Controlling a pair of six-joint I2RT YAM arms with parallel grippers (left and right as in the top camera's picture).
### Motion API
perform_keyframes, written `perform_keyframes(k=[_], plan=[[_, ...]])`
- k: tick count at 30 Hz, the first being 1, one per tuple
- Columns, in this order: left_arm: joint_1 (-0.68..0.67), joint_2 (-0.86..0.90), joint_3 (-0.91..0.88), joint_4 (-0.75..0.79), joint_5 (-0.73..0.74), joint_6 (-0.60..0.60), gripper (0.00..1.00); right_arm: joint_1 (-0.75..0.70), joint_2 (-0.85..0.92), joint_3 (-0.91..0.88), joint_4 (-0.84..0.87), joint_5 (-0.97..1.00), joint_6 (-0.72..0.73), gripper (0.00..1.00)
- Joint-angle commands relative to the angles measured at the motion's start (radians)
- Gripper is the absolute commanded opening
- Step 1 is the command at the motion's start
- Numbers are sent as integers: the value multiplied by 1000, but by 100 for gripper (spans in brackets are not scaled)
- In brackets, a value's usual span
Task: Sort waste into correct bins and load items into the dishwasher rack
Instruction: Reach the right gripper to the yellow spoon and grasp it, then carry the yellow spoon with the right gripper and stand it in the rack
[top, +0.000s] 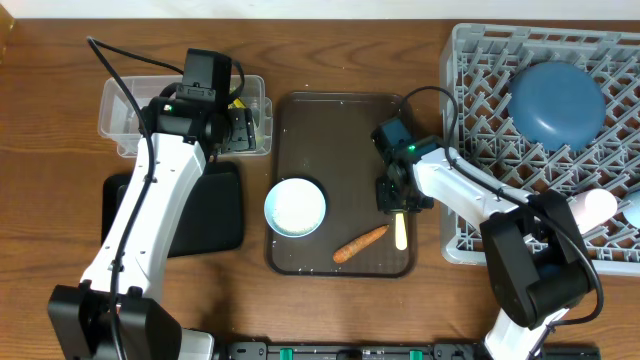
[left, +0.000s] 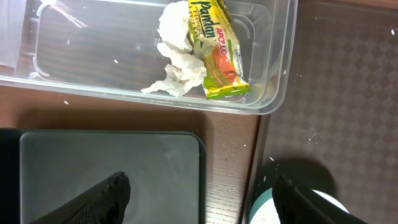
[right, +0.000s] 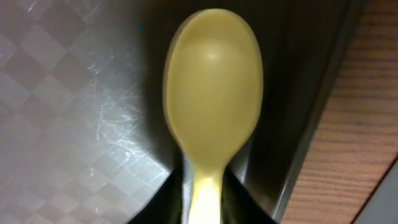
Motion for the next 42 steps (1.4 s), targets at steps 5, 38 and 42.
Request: perform_keyframes(k=[5, 38, 42], plan=[[5, -4, 9, -2, -8, -13, 76, 5, 21, -25, 17, -52, 7, 9], [5, -4, 9, -1, -8, -13, 76, -445, -123, 401, -466, -97, -388, 2], [5, -4, 9, -2, -8, -13, 76, -454, -123, 320, -430, -90, -391, 3]])
